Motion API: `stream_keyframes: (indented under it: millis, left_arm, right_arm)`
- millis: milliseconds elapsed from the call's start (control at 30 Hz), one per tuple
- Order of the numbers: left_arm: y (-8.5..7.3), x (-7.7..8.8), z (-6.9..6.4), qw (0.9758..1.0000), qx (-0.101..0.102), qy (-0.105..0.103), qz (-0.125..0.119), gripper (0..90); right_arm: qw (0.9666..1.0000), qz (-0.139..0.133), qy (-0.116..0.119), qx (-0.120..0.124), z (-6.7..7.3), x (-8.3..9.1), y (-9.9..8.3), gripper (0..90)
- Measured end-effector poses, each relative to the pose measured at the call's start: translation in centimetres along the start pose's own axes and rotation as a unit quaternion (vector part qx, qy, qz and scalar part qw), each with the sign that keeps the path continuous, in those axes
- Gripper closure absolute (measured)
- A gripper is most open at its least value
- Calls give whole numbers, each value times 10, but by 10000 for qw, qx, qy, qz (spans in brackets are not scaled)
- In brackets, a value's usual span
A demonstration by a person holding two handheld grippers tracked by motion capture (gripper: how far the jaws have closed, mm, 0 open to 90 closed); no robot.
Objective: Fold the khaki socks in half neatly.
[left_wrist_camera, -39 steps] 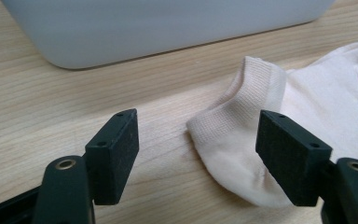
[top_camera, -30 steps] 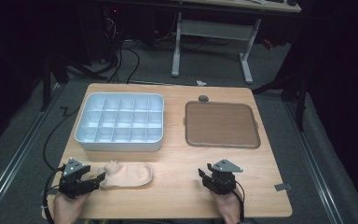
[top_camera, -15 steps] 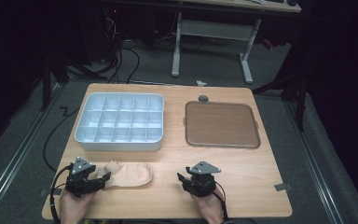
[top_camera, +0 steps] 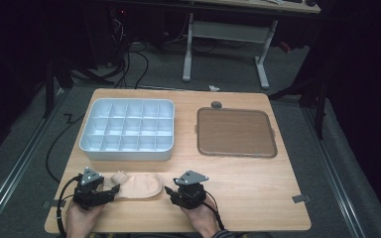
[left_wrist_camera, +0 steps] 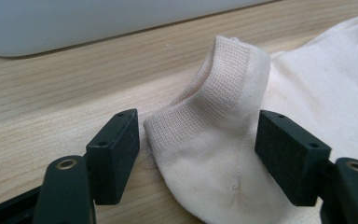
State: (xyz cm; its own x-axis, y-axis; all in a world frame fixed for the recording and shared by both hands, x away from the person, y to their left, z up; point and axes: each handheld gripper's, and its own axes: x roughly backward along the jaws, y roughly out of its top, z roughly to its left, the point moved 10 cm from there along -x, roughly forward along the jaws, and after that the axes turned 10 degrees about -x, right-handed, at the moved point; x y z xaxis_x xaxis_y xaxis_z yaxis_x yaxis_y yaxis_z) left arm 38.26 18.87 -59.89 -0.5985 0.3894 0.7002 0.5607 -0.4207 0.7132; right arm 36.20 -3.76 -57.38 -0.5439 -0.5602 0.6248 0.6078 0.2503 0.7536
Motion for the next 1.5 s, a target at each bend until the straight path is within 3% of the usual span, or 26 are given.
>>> stream_keyframes:
  millis: [233, 500, 800, 933, 1200, 1500]
  left_arm:
    - [-1, -1, -1, 10000, -55, 60, 32, 335]
    - [0, -2, -4, 9999, -117, 88, 2, 383]
    - [1, -1, -7, 9997, -220, 35, -40, 501]
    - [3, -1, -9, 9996, -250, -91, -18, 620]
    - [4, -2, -13, 9994, -156, -301, -36, 758]
    - [4, -1, -13, 9991, -111, -384, -119, 791]
  right_arm:
    - [9999, -55, 86, -36, 12, -9, 10, 539]
    - [9998, 177, -58, -40, 13, -27, 8, 543]
    - [9989, 461, -74, 30, 13, -37, -2, 717]
    - [9984, 549, -45, 150, 17, -38, -5, 821]
    - [9985, 516, -37, 173, 18, -38, -4, 864]
    - [9986, 471, 7, 222, 19, -36, -3, 870]
